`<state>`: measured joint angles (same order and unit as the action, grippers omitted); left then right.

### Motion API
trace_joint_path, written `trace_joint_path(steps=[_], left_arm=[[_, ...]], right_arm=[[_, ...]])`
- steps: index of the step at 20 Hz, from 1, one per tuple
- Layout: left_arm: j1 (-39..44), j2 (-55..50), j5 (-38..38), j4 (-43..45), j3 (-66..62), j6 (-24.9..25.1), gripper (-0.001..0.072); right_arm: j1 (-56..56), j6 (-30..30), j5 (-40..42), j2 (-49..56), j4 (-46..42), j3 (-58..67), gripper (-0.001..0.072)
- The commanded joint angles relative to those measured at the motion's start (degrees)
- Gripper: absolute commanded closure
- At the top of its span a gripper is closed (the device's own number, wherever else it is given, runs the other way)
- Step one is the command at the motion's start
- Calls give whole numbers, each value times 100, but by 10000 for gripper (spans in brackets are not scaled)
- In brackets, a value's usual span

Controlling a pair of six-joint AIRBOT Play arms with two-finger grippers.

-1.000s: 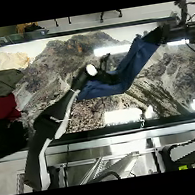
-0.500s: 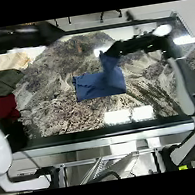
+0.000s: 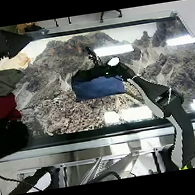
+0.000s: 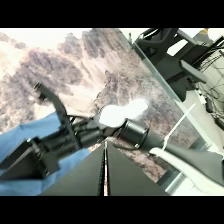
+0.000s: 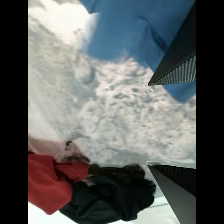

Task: Fold the shirts.

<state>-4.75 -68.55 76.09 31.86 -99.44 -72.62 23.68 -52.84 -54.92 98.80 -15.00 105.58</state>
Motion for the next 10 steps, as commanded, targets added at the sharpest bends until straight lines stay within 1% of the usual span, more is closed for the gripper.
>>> trace_joint_path(steps=[1,5,6,7,8,10], left_arm=[[-52,201,-57,-9,267,173,691],[-52,199,-92,-11,267,256,691],[-50,199,-129,-11,267,258,691],[-52,199,-144,-11,267,258,691],[-52,199,-144,-11,267,256,691],[-50,199,-144,-11,267,256,691]], right_arm=[[-555,-61,-326,-404,-267,13,163],[-1875,-1062,-1215,-940,-1508,11,160],[-2151,-1338,-1464,-951,-1827,11,124],[-2356,-1550,-1714,-935,-2162,-4,44],[-2498,-1775,-1928,-927,-2638,-68,43],[-2577,-2065,-2035,-920,-3473,-341,43]])
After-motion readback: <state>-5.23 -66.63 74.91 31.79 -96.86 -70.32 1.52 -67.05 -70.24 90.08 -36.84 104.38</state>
